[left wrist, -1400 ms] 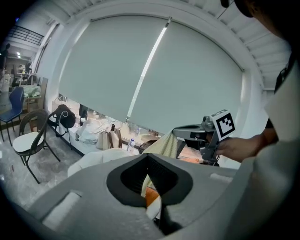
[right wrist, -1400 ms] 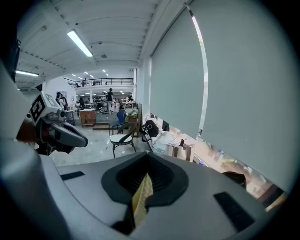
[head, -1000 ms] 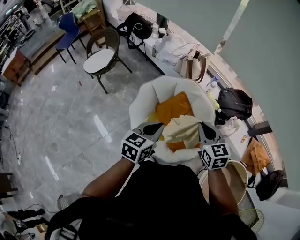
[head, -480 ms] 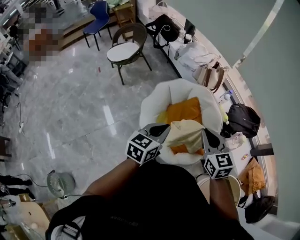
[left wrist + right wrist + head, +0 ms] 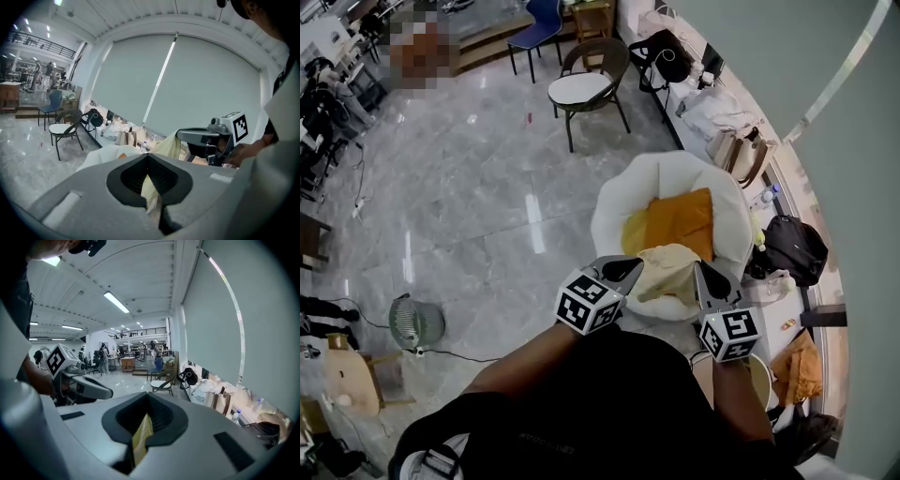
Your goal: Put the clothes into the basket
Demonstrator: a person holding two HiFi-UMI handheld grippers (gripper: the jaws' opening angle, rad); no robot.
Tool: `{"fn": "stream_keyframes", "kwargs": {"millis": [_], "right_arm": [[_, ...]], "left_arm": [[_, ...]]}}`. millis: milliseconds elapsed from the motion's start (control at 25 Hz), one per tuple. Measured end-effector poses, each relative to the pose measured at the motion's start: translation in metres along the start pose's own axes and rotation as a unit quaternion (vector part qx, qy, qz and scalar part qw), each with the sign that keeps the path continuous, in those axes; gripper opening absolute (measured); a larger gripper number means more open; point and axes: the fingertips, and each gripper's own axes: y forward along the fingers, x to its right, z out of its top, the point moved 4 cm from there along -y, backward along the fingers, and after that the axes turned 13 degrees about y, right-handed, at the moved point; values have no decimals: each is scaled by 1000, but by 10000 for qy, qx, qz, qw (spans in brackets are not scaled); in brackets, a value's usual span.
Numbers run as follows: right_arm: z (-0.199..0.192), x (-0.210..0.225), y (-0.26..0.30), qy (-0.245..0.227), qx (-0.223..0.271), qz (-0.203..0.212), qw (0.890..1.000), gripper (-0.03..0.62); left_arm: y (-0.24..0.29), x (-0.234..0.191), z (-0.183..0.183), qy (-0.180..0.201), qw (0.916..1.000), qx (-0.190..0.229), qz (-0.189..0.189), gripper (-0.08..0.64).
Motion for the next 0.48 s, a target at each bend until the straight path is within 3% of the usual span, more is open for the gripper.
{"fn": "stream_keyframes", "kwargs": {"millis": [480], "right_arm": [[-55,-51,-15,-41,-206,1075,9940,17]], "left_arm": [[-77,40,-47,-250,9936,-218,1077,0]]}}
